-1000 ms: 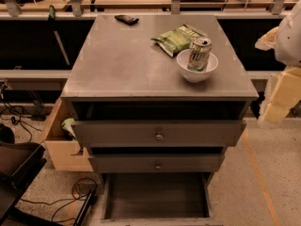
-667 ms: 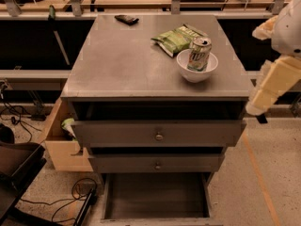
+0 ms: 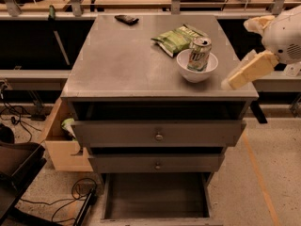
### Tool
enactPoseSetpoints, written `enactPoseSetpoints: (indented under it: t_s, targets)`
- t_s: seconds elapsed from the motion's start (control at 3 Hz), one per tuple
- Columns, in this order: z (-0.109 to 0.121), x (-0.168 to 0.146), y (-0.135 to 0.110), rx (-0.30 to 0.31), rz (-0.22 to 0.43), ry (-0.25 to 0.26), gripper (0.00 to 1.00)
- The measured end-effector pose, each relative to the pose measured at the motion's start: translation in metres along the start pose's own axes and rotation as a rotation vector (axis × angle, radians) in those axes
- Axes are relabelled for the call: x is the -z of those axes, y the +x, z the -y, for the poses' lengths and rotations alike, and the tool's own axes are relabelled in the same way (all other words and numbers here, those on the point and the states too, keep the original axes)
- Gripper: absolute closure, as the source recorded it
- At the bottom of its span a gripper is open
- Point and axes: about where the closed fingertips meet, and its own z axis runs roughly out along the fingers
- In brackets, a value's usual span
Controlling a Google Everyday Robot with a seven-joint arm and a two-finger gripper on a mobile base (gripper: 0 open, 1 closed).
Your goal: Pick 7up can from white bowl and place on counter
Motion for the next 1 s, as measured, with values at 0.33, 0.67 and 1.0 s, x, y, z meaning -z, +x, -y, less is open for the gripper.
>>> enactPoseSetpoints:
  t_s: [0.33, 0.67, 1.0]
  targets:
    - [0.029, -0.018, -0.029, -0.053, 0.281, 0.071, 0.0]
    - [0.044, -0.021, -0.061, -0.093, 0.415, 0.119, 0.0]
    - [0.045, -0.02, -0.06, -0.095, 0.41, 0.123, 0.0]
